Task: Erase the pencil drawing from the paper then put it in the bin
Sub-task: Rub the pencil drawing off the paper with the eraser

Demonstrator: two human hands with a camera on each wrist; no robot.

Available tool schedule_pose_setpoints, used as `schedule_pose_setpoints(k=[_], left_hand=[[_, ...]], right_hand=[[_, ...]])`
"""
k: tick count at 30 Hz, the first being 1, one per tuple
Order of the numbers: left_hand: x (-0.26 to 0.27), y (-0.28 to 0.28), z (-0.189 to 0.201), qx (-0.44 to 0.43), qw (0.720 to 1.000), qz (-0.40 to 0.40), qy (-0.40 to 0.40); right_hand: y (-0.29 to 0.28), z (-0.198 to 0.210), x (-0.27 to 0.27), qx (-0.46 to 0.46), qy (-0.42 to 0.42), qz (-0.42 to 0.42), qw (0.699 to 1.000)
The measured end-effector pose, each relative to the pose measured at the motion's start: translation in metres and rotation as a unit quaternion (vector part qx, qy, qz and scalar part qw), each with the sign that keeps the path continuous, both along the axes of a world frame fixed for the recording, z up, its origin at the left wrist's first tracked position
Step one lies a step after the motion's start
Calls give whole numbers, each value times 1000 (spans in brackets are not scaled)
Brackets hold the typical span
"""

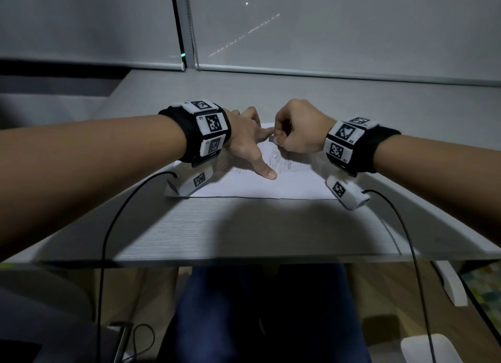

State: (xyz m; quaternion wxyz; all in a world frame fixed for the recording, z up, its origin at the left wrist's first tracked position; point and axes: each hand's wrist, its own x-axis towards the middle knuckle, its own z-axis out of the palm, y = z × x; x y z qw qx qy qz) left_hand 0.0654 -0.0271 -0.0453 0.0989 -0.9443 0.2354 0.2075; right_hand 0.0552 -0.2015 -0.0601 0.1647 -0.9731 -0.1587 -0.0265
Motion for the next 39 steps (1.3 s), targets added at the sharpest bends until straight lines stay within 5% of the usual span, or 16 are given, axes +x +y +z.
schedule_pose_setpoints(k=[5, 14, 20, 27, 33, 39], left_hand=[[-3, 3, 2, -10, 1000, -11, 6], [-2, -3, 2, 24, 1000, 3, 4], [-1, -1, 1, 9, 1000, -8, -1], [-1, -2, 1, 20, 1000, 8, -3], [-2, -2, 1, 17, 1000, 6, -1], [-10, -3, 7, 8, 1000, 21, 2]], right_hand=[[9, 0, -26, 4, 54, 87, 995], [-7, 0, 1, 0, 4, -9, 1000], [-4, 0, -25, 15, 53, 80, 995], [-12, 2, -3, 2, 4, -1, 1000], [-6, 0, -37, 20, 60, 82, 995], [-21, -3, -7, 6, 8, -22, 1000]])
